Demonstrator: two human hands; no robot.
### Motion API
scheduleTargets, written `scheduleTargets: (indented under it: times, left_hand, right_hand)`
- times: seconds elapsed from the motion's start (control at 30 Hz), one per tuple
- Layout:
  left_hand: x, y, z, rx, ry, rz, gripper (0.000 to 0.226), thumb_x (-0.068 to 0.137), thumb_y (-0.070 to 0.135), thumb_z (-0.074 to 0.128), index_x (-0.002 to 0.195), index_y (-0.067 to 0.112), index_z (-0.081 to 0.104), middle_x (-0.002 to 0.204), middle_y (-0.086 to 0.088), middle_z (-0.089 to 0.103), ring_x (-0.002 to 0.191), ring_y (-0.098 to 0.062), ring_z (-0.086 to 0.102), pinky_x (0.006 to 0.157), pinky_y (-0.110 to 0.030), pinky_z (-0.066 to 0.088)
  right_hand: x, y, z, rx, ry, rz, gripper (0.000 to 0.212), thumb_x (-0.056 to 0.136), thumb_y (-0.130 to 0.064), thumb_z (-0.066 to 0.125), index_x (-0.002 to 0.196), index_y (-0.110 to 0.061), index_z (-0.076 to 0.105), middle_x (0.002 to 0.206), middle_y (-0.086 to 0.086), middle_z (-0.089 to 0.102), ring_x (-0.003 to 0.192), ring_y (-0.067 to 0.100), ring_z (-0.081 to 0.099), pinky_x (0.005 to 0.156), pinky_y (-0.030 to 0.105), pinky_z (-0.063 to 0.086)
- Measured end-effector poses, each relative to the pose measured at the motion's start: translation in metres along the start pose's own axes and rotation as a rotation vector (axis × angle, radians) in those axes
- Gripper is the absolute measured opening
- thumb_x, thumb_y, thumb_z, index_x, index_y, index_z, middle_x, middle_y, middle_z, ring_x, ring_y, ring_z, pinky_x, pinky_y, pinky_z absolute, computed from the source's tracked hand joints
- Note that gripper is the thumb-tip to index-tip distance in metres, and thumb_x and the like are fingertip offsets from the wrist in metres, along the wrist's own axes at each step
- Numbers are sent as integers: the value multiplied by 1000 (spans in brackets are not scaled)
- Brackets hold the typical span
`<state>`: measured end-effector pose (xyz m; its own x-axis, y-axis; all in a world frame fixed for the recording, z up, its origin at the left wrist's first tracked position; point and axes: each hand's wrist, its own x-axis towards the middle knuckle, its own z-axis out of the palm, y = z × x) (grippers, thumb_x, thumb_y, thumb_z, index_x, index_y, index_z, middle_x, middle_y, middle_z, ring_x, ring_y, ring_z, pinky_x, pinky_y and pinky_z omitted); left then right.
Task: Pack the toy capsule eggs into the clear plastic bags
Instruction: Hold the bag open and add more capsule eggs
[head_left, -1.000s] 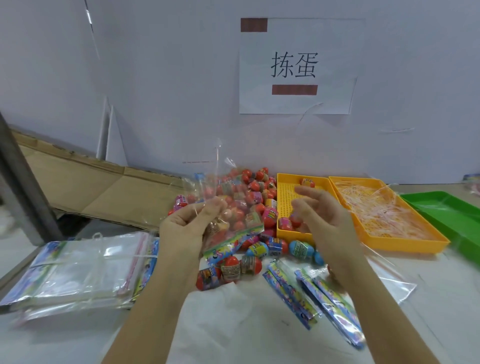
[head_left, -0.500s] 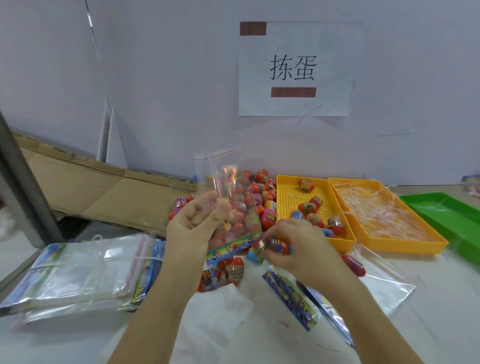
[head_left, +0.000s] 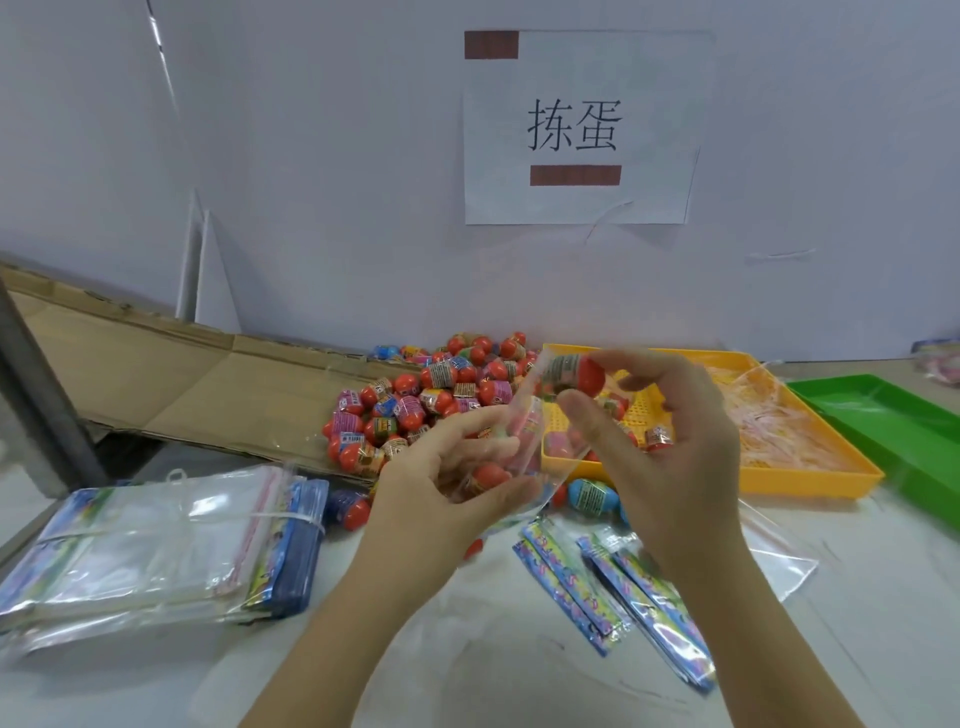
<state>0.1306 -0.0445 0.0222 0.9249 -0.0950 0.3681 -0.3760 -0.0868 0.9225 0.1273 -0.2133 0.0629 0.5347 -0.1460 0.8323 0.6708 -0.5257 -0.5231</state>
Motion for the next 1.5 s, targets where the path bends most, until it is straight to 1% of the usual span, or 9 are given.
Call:
scheduleTargets:
  times: [0.17, 0.37, 0.5, 0.73, 0.93, 1.1, 1.2, 1.37, 1.5]
  left_hand:
    - [0, 4, -1, -8, -17, 28, 53, 58, 49, 82, 106, 60, 63, 102, 14, 75, 92, -14, 72, 69, -52, 61]
    - [0, 5, -2, -1, -65, 35, 52, 64, 38, 87, 104, 62, 63, 102, 13, 75, 91, -15, 72, 72, -41, 62]
    - [0, 5, -1, -87, -98, -4, 47, 69, 28, 78, 110, 47, 66, 102, 8, 75, 95, -7, 71, 73, -18, 56]
    - [2, 6, -4, -165, -104, -45, 54, 66, 24, 78, 118, 30, 61, 101, 6, 77, 96, -11, 72, 72, -20, 57]
    - [0, 8, -1, -165, -141, -82, 51, 67, 26, 77, 116, 35, 63, 98, 5, 76, 78, -14, 68, 67, -24, 57]
    - [-1, 12, 0, -182, -167, -87, 27, 78, 35, 70, 106, 35, 70, 89, -15, 71, 75, -29, 60, 73, -40, 53]
    - [2, 11, -2, -116, -128, -72, 28, 78, 52, 69, 104, 43, 70, 93, 3, 75, 81, -14, 71, 78, -32, 59]
    - [1, 10, -1, -81, -145, -52, 36, 78, 54, 63, 111, 40, 68, 98, 6, 75, 82, -16, 73, 72, -29, 58]
    - [0, 12, 0, -102, -152, -54, 40, 82, 56, 63, 114, 32, 65, 98, 7, 76, 79, -13, 73, 70, -26, 58]
  right_hand:
    - [2, 4, -3, -219, 15, -90, 24, 84, -38, 63, 105, -28, 69, 103, -12, 66, 102, 5, 43, 94, 20, 26]
    - [0, 5, -1, -189, -113, -15, 27, 84, -38, 64, 110, -43, 60, 114, -8, 52, 109, 14, 36, 97, 12, 19]
    - [1, 3, 0, -87, -63, -36, 24, 85, -41, 59, 109, -38, 59, 104, -13, 59, 104, 11, 43, 95, 16, 26]
    - [0, 5, 0, -278, 38, -122, 23, 89, -40, 58, 111, -35, 59, 102, -20, 60, 103, 10, 51, 86, 35, 21]
    - [-1, 2, 4, -271, -45, -215, 26, 85, -25, 68, 107, -11, 71, 102, -5, 68, 103, 21, 53, 98, 8, 22]
    - [-5, 1, 7, -298, -131, -179, 29, 87, -42, 59, 105, -24, 73, 124, 2, 54, 116, 29, 40, 97, 41, 36]
    - [-6, 1, 7, -292, -166, -166, 28, 89, -43, 56, 107, -28, 72, 131, -3, 43, 119, 26, 33, 98, 47, 36]
    - [-8, 0, 9, -314, -237, -146, 30, 91, -41, 50, 112, -31, 68, 134, 4, 47, 120, 18, 29, 103, 11, 11]
    - [-9, 3, 10, -226, -253, -98, 27, 91, -42, 47, 113, -34, 62, 131, -10, 39, 120, 5, 26, 103, 21, 17]
